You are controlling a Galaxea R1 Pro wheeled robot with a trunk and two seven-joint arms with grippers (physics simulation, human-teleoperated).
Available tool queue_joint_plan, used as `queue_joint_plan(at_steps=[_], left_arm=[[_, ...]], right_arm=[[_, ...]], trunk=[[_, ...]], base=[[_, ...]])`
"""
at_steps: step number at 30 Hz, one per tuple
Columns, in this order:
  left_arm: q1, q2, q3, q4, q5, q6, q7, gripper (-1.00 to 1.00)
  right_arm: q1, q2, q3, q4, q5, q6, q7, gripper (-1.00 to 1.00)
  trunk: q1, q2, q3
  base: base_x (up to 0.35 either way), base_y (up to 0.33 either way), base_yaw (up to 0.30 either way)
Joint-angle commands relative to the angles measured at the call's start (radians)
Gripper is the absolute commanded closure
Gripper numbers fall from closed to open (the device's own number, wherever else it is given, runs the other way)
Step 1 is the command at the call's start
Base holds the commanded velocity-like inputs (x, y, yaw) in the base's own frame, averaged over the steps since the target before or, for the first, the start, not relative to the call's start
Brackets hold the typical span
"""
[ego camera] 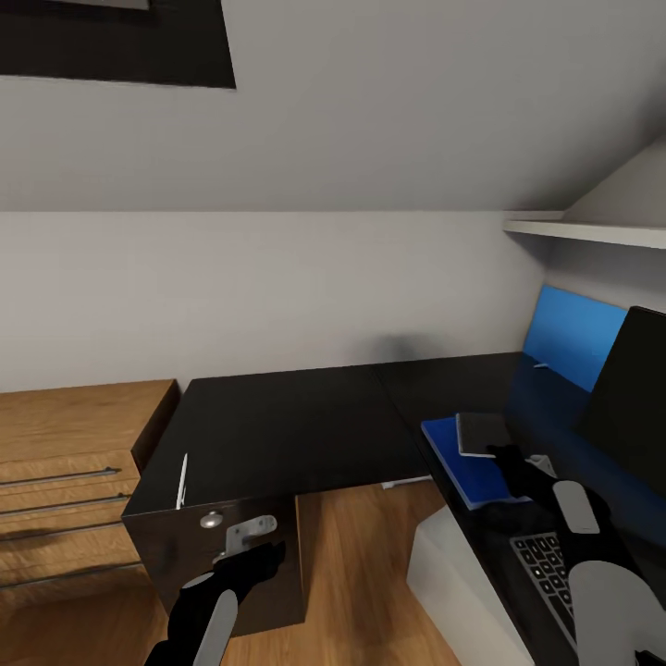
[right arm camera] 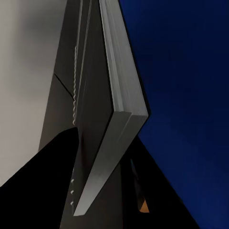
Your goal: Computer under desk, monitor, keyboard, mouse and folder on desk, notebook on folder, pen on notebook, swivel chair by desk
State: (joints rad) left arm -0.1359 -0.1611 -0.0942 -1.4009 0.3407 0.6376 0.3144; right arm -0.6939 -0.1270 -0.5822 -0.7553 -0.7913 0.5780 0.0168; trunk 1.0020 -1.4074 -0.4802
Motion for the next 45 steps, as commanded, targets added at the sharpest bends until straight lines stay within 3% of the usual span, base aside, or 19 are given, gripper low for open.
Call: queue_joint_plan(at_steps=[1, 7, 12, 34, 35, 45], left_arm=[[-0.001, 0.0, -0.001, -0.001, 0.011, 0.003, 0.009, -1.0], [-0.001, 0.0, -0.001, -0.001, 0.011, 0.003, 0.009, -1.0], [-0.001, 0.0, -0.001, -0.001, 0.011, 0.002, 0.009, -1.0], [-0.001, 0.0, -0.001, -0.001, 0.011, 0.002, 0.009, -1.0], [-0.001, 0.0, -0.001, -0.001, 0.011, 0.003, 0.009, -1.0], [-0.001, 0.0, -0.001, -0.001, 0.011, 0.002, 0.009, -1.0]], right_arm=[[-0.001, 0.001, -0.002, 0.0, 0.0, 0.006, 0.002, 1.0], [-0.001, 0.001, 0.056, 0.007, -0.002, 0.006, 0.002, 1.0], [-0.001, 0.001, 0.069, 0.008, -0.002, 0.006, 0.001, 1.0], [-0.001, 0.001, 0.074, 0.008, -0.003, 0.005, 0.0, 1.0], [-0.001, 0.001, 0.074, 0.008, -0.003, 0.005, 0.0, -1.0], [-0.001, 0.001, 0.074, 0.007, -0.002, 0.005, 0.0, -1.0]], trunk=[[0.0, -0.001, -0.001], [0.0, -0.001, -0.001], [0.0, -0.001, -0.001], [0.0, -0.001, -0.001], [0.0, -0.001, -0.001], [0.0, -0.001, -0.001]], base=[[0.0, 0.0, 0.0], [0.0, 0.0, 0.0], [0.0, 0.0, 0.0], [0.0, 0.0, 0.0], [0.0, 0.0, 0.0], [0.0, 0.0, 0.0]])
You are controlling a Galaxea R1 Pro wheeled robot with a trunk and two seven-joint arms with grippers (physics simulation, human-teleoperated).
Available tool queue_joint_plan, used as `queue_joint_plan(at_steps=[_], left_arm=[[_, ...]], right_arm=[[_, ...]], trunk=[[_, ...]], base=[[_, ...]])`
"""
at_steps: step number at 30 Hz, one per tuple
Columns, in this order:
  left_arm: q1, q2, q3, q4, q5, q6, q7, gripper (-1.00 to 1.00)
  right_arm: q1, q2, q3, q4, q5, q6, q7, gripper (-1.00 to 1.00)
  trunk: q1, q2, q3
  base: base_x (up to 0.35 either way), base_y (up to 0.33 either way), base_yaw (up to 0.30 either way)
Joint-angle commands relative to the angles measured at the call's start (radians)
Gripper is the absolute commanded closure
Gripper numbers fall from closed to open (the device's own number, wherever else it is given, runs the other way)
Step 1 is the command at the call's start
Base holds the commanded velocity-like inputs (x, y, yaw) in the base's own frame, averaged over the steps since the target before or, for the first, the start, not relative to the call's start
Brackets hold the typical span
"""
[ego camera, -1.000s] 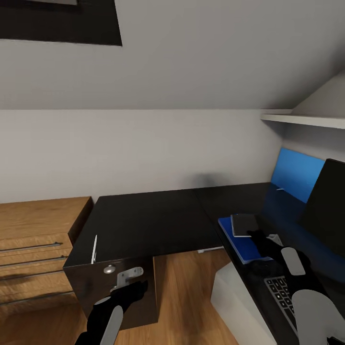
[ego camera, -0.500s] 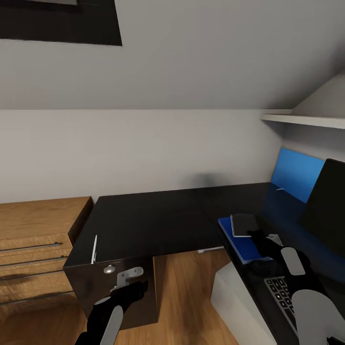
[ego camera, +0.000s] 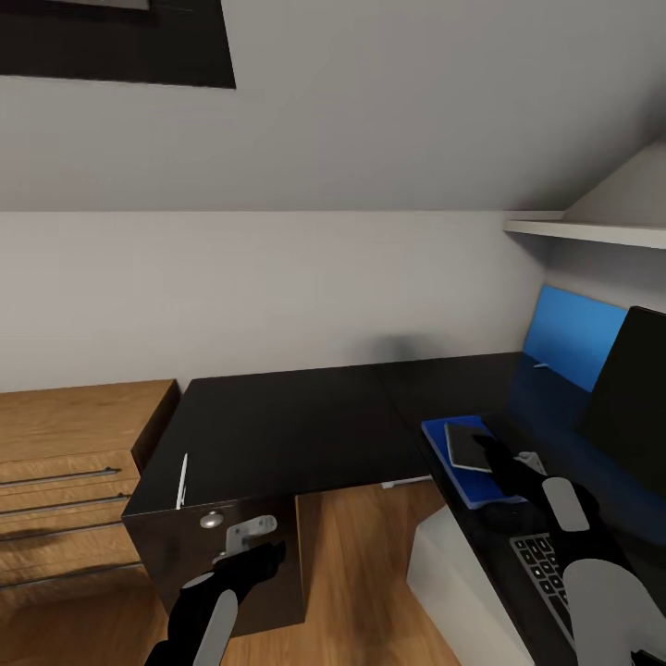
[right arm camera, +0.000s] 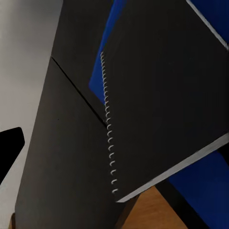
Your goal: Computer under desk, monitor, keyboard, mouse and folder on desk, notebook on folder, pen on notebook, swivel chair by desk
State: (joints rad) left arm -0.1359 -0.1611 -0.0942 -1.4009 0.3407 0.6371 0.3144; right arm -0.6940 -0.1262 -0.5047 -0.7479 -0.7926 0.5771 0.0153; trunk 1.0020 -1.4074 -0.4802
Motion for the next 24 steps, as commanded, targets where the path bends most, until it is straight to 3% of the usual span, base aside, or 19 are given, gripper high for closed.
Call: queue_joint_plan(at_steps=[1, 13, 24], left_arm=[[-0.001, 0.0, -0.001, -0.001, 0.011, 0.003, 0.009, -1.0], [-0.001, 0.0, -0.001, -0.001, 0.011, 0.003, 0.009, -1.0], [-0.001, 0.0, -0.001, -0.001, 0.011, 0.003, 0.009, -1.0]], right_arm=[[-0.001, 0.0, -0.003, -0.001, -0.001, 0.006, 0.002, -1.0], [-0.001, 0.0, -0.005, -0.001, 0.0, 0.006, 0.002, -1.0], [-0.001, 0.0, -0.005, -0.001, 0.0, 0.006, 0.002, -1.0]], trunk=[[0.0, -0.001, -0.001], [0.0, -0.001, -0.001], [-0.042, 0.076, 0.033]], base=[[0.0, 0.0, 0.0], [-0.065, -0.059, 0.0], [-0.001, -0.001, 0.0]])
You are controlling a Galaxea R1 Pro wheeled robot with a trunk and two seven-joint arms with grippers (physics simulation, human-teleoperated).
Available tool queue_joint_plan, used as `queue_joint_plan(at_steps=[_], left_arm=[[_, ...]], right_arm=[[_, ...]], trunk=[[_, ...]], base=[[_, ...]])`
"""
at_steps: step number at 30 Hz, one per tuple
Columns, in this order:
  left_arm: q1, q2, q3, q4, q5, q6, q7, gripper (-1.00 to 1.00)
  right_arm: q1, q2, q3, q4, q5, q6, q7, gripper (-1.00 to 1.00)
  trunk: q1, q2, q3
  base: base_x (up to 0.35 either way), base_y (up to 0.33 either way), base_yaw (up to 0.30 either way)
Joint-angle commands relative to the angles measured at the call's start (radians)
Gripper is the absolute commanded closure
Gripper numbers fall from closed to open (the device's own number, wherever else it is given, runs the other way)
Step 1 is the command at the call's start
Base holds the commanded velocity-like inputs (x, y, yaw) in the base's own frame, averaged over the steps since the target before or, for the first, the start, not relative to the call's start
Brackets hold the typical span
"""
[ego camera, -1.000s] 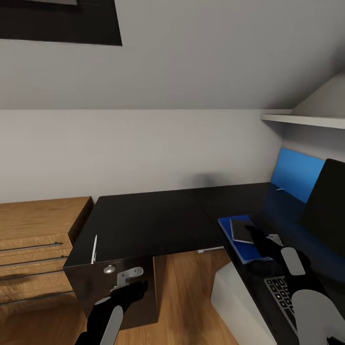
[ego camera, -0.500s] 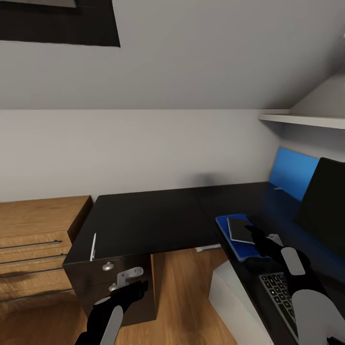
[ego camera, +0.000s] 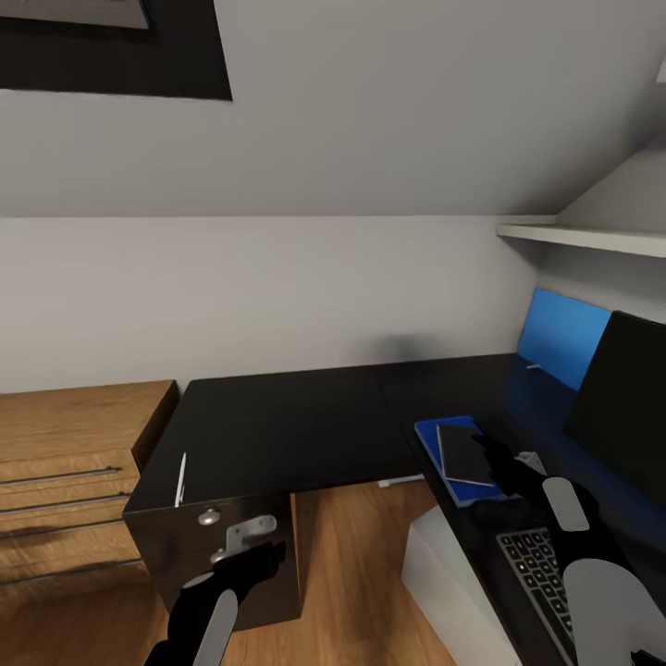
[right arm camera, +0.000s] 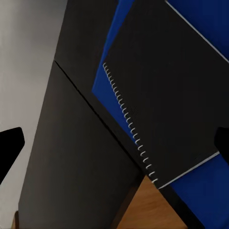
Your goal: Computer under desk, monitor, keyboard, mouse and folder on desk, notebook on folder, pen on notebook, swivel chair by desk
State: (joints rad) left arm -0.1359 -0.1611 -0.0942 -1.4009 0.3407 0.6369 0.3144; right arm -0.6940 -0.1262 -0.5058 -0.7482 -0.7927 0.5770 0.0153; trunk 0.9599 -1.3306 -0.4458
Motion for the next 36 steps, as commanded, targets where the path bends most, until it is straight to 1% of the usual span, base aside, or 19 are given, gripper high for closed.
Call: queue_joint_plan(at_steps=[1, 3, 10, 13, 14, 15, 16, 17, 18, 19, 20, 22, 23, 25, 29, 30, 32, 36], left_arm=[[-0.001, 0.0, -0.001, -0.001, 0.011, 0.003, 0.009, -1.0], [-0.001, 0.0, -0.001, -0.001, 0.011, 0.003, 0.009, -1.0], [-0.001, 0.0, -0.001, -0.001, 0.011, 0.004, 0.009, -1.0], [-0.001, 0.0, -0.001, -0.001, 0.011, 0.004, 0.009, -1.0], [-0.001, 0.0, -0.001, -0.001, 0.011, 0.004, 0.009, -1.0], [-0.001, 0.0, -0.001, -0.001, 0.011, 0.004, 0.009, -1.0], [-0.001, 0.0, -0.001, -0.001, 0.011, 0.004, 0.009, -1.0], [-0.001, 0.0, -0.001, -0.001, 0.011, 0.004, 0.009, -1.0], [-0.001, 0.0, -0.001, -0.002, 0.011, 0.004, 0.009, -1.0], [-0.001, 0.0, -0.001, -0.002, 0.011, 0.004, 0.009, -1.0], [-0.001, 0.0, -0.001, -0.002, 0.011, 0.004, 0.009, -1.0], [-0.001, 0.0, -0.001, -0.002, 0.011, 0.004, 0.009, -1.0], [-0.001, 0.0, -0.001, -0.003, 0.011, 0.004, 0.009, -1.0], [-0.001, 0.0, -0.001, -0.003, 0.011, 0.004, 0.009, -1.0], [-0.001, 0.001, -0.001, -0.003, 0.011, 0.004, 0.009, -1.0], [-0.001, 0.001, -0.001, -0.003, 0.011, 0.004, 0.009, -1.0], [-0.001, 0.001, -0.001, -0.004, 0.011, 0.004, 0.009, -1.0], [-0.001, 0.002, -0.001, -0.004, 0.011, 0.004, 0.009, -1.0]], right_arm=[[-0.001, 0.0, -0.003, 0.0, 0.0, 0.006, 0.002, -1.0], [-0.001, 0.0, -0.003, 0.0, 0.0, 0.006, 0.002, -1.0], [-0.001, 0.0, 0.0, -0.003, 0.002, 0.006, 0.001, -1.0], [-0.001, -0.001, 0.038, -0.01, 0.023, 0.011, -0.003, -1.0], [-0.001, -0.002, 0.059, -0.014, 0.036, 0.012, -0.008, -1.0], [-0.001, -0.003, 0.109, -0.024, 0.069, 0.014, -0.019, -1.0], [-0.001, -0.003, 0.136, -0.031, 0.086, 0.014, -0.027, -1.0], [-0.002, -0.001, 0.213, -0.057, 0.133, 0.016, -0.062, -1.0], [-0.002, 0.001, 0.258, -0.08, 0.157, 0.017, -0.094, -1.0], [-0.001, 0.002, 0.28, -0.093, 0.165, 0.018, -0.115, -1.0], [-0.002, 0.007, 0.326, -0.121, 0.178, 0.019, -0.162, -1.0], [-0.002, 0.018, 0.378, -0.148, 0.187, 0.019, -0.219, -1.0], [-0.002, 0.032, 0.435, -0.172, 0.193, 0.019, -0.284, -1.0], [-0.002, 0.046, 0.493, -0.19, 0.196, 0.019, -0.351, -1.0], [-0.002, 0.062, 0.596, -0.218, 0.199, 0.02, -0.47, -1.0], [-0.002, 0.067, 0.633, -0.229, 0.198, 0.02, -0.51, -1.0], [-0.002, 0.069, 0.657, -0.239, 0.196, 0.02, -0.536, -1.0], [-0.001, 0.073, 0.685, -0.275, 0.186, 0.02, -0.566, -1.0]], trunk=[[-0.004, 0.007, 0.002], [-0.012, 0.021, 0.008], [-0.012, 0.021, 0.008], [-0.012, 0.021, 0.008], [-0.012, 0.021, 0.008], [-0.012, 0.021, 0.008], [-0.012, 0.021, 0.008], [-0.012, 0.021, 0.008], [-0.012, 0.021, 0.008], [-0.012, 0.021, 0.008], [-0.012, 0.021, 0.008], [-0.012, 0.021, 0.008], [-0.012, 0.021, 0.008], [-0.012, 0.021, 0.008], [-0.012, 0.021, 0.008], [-0.012, 0.021, 0.008], [-0.012, 0.021, 0.008], [-0.012, 0.021, 0.008]], base=[[0.0, 0.0, 0.0], [0.0, 0.0, 0.0], [0.0, 0.0, 0.0], [0.0, 0.0, 0.0], [0.0, 0.0, 0.0], [0.0, 0.0, 0.0], [0.0, 0.0, 0.0], [0.0, 0.0, 0.0], [0.0, 0.0, 0.0], [0.0, 0.0, 0.0], [0.0, 0.0, 0.0], [0.0, 0.0, 0.0], [0.0, 0.0, 0.0], [0.0, 0.0, 0.0], [0.0, 0.0, 0.0], [0.0, 0.0, 0.0], [0.0, 0.0, 0.0], [0.0, 0.0, 0.0]])
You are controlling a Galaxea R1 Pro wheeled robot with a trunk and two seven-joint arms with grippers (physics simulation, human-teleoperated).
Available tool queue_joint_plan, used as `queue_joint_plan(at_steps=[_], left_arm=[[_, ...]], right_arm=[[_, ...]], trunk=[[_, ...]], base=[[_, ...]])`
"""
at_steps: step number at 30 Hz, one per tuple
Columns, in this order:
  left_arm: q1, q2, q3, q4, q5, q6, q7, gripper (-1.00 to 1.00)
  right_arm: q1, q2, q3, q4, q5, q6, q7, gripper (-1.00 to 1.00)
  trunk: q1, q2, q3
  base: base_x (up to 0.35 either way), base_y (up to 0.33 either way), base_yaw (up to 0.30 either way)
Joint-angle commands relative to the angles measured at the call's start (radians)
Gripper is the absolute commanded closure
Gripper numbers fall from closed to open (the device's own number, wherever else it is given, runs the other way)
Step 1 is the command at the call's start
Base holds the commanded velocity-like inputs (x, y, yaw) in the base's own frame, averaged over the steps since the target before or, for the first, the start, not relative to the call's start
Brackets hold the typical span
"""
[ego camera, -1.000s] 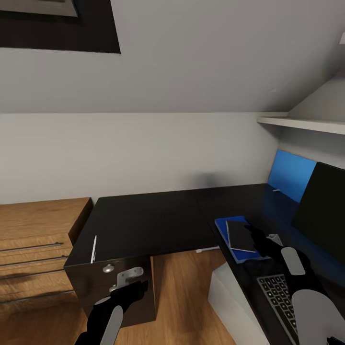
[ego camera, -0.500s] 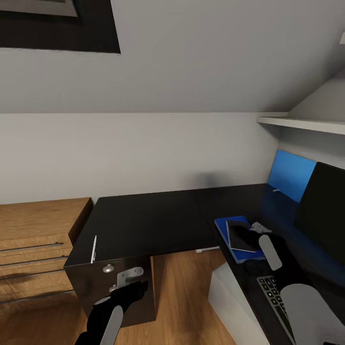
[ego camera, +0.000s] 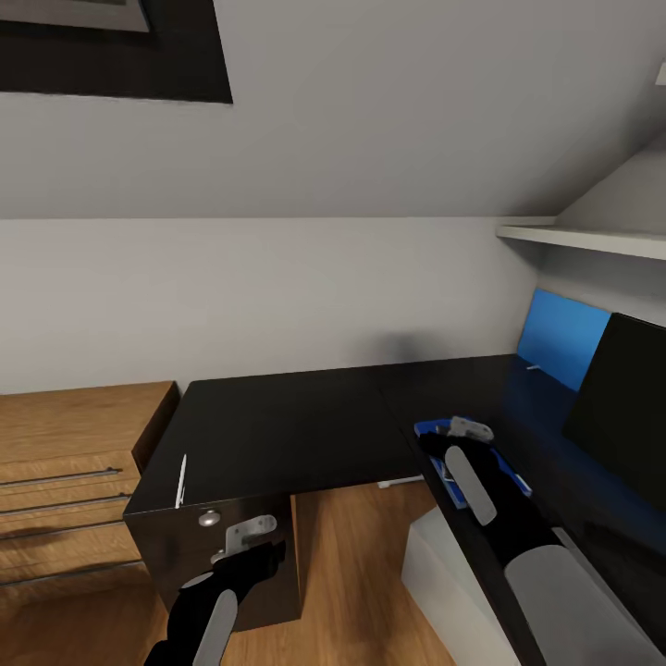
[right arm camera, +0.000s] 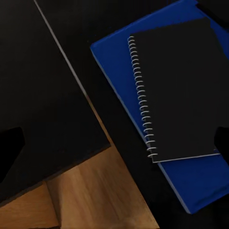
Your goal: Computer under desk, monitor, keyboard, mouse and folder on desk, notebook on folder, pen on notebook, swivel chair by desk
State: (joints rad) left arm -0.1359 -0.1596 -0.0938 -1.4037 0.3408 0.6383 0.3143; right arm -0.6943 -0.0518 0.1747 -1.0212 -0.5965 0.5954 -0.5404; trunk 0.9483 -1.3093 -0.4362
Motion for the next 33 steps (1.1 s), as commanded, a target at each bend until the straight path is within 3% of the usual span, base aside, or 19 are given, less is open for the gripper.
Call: queue_joint_plan(at_steps=[1, 10, 14, 19, 29, 30, 31, 33], left_arm=[[-0.001, 0.0, -0.001, -0.001, 0.011, 0.003, 0.009, -1.0], [-0.001, 0.0, 0.0, -0.001, 0.011, 0.003, 0.009, -1.0], [-0.001, 0.0, 0.0, -0.002, 0.011, 0.003, 0.009, -1.0], [-0.001, 0.0, 0.0, -0.003, 0.011, 0.003, 0.009, -1.0], [-0.001, 0.0, 0.0, -0.003, 0.011, 0.003, 0.009, -1.0], [-0.001, 0.0, 0.0, -0.003, 0.011, 0.003, 0.009, -1.0], [-0.001, 0.0, 0.0, -0.003, 0.011, 0.003, 0.009, -1.0], [-0.001, 0.0, 0.001, -0.004, 0.011, 0.003, 0.009, -1.0]], right_arm=[[-0.001, -0.001, 0.007, -0.008, -0.014, 0.001, -0.013, -1.0], [-0.001, 0.015, 0.021, -0.039, -0.057, 0.001, -0.027, -1.0], [-0.001, 0.02, 0.025, -0.041, -0.06, 0.001, -0.027, -1.0], [-0.001, 0.028, 0.063, -0.04, -0.057, 0.0, -0.027, -1.0], [-0.001, 0.029, 0.081, -0.038, -0.056, 0.0, -0.027, -1.0], [-0.001, 0.029, 0.087, -0.038, -0.055, 0.0, -0.027, -1.0], [-0.001, 0.029, 0.134, -0.037, -0.055, 0.0, -0.028, -1.0], [-0.001, 0.029, 0.169, -0.037, -0.055, -0.001, -0.028, -1.0]], trunk=[[0.0, -0.001, -0.001], [0.0, -0.001, -0.002], [0.0, -0.001, -0.003], [0.0, -0.001, -0.007], [0.0, -0.001, -0.014], [0.0, -0.001, -0.015], [0.0, -0.001, -0.015], [0.0, -0.001, -0.017]], base=[[0.0, 0.0, 0.0], [0.0, 0.0, 0.015], [0.0, 0.0, 0.162], [0.0, 0.0, 0.241], [0.0, 0.0, 0.249], [0.0, 0.0, 0.25], [0.0, 0.0, 0.25], [0.0, 0.0, 0.208]])
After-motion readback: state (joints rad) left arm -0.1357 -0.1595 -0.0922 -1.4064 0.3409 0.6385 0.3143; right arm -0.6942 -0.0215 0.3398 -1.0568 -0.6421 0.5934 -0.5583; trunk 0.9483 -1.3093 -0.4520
